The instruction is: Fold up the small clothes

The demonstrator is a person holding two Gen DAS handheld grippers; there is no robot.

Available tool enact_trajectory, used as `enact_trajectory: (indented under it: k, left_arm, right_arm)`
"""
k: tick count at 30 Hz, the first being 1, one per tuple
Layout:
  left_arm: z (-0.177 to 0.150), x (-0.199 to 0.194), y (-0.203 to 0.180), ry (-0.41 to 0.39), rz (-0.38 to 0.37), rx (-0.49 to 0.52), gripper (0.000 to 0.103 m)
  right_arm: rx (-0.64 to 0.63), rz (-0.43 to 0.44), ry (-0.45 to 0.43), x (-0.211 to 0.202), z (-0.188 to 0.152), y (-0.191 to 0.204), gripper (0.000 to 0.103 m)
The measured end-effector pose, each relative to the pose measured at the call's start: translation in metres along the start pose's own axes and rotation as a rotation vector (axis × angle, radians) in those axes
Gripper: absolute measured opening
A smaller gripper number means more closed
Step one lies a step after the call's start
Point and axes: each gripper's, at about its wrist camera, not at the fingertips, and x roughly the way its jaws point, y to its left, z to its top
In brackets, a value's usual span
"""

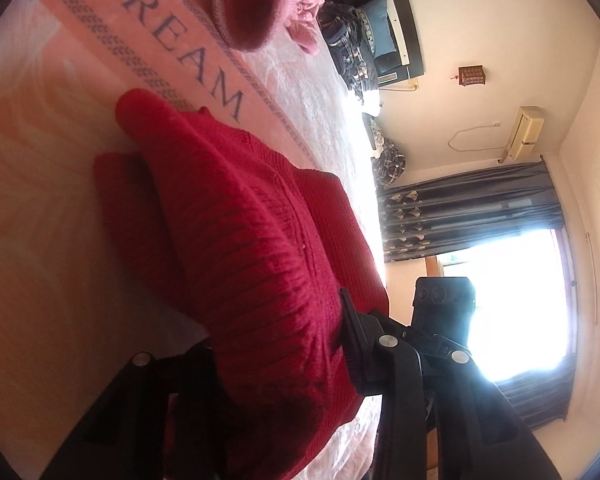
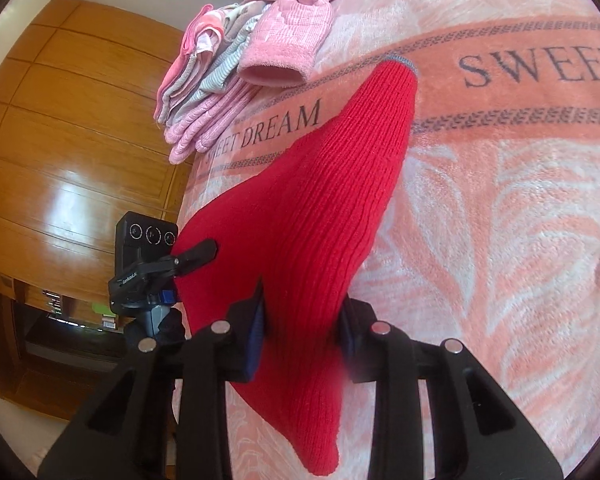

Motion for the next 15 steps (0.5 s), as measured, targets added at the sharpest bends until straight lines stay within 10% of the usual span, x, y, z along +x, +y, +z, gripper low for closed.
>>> enact_trajectory:
  k: [15]
  left_arm:
    - [-0.108,0.073,-0.06,0.087,0.013,0.008,0.036]
  right_arm:
    - [0.07,-0.059,0.001,-0.107,-0.092,-0.047,0.03]
